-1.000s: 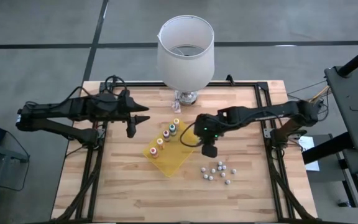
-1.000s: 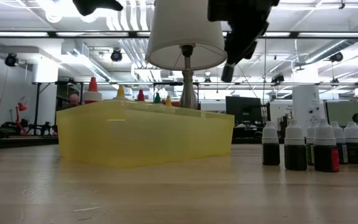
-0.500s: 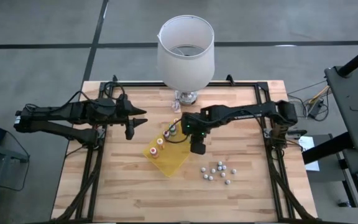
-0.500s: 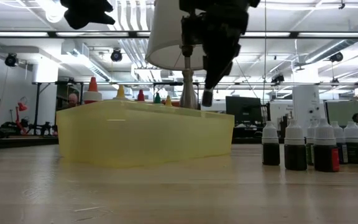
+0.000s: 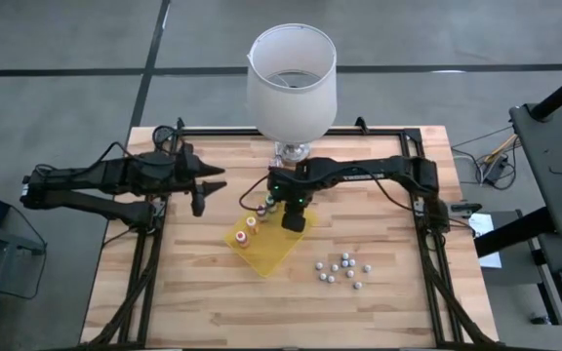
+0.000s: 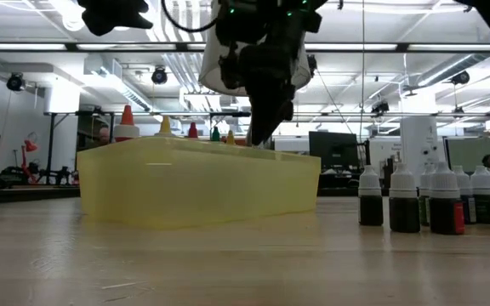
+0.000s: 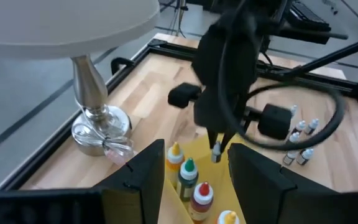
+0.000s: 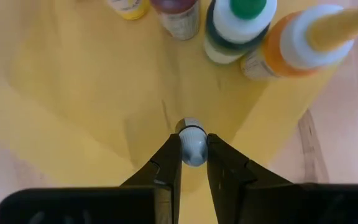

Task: Pick & Place food coloring
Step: Put the small top orange food coloring bottle into the yellow bin

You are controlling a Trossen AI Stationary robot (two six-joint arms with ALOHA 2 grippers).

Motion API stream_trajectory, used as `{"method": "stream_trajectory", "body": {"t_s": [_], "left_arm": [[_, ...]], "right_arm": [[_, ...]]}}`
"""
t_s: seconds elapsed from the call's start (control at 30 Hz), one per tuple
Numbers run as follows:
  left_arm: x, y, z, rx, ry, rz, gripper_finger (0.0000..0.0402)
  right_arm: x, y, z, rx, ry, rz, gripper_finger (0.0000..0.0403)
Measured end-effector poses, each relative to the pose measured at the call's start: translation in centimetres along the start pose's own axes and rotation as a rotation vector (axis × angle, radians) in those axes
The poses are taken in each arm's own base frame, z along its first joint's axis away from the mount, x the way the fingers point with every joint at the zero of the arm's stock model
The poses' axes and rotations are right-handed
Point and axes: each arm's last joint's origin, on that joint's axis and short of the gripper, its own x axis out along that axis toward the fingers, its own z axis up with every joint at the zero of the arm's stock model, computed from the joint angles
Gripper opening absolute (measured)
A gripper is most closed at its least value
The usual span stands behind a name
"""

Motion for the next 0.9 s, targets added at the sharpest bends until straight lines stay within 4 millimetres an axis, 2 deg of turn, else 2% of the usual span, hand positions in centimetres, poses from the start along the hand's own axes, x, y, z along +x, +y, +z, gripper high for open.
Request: {"method": "stream_trajectory", "body": {"t_s": [0.33, 0.67, 0.9], "left_arm": [[-0.9, 0.3, 0.2, 0.007, -0.036, 0.005, 0.0149], [-1.4, 0.4, 0.2, 0.024, -0.054, 0.016, 0.0149], [-1.4, 0.4, 0.2, 0.028, -0.054, 0.015, 0.0149]], "right_arm": [[2.6, -0.4, 1.3, 0.057, 0.045, -0.038, 0.0048], [2.7, -1.1, 1.3, 0.156, 0.037, -0.108, 0.0048], [3.6, -1.3, 0.6, 0.185, 0.065, -0.131, 0.0048]]}}
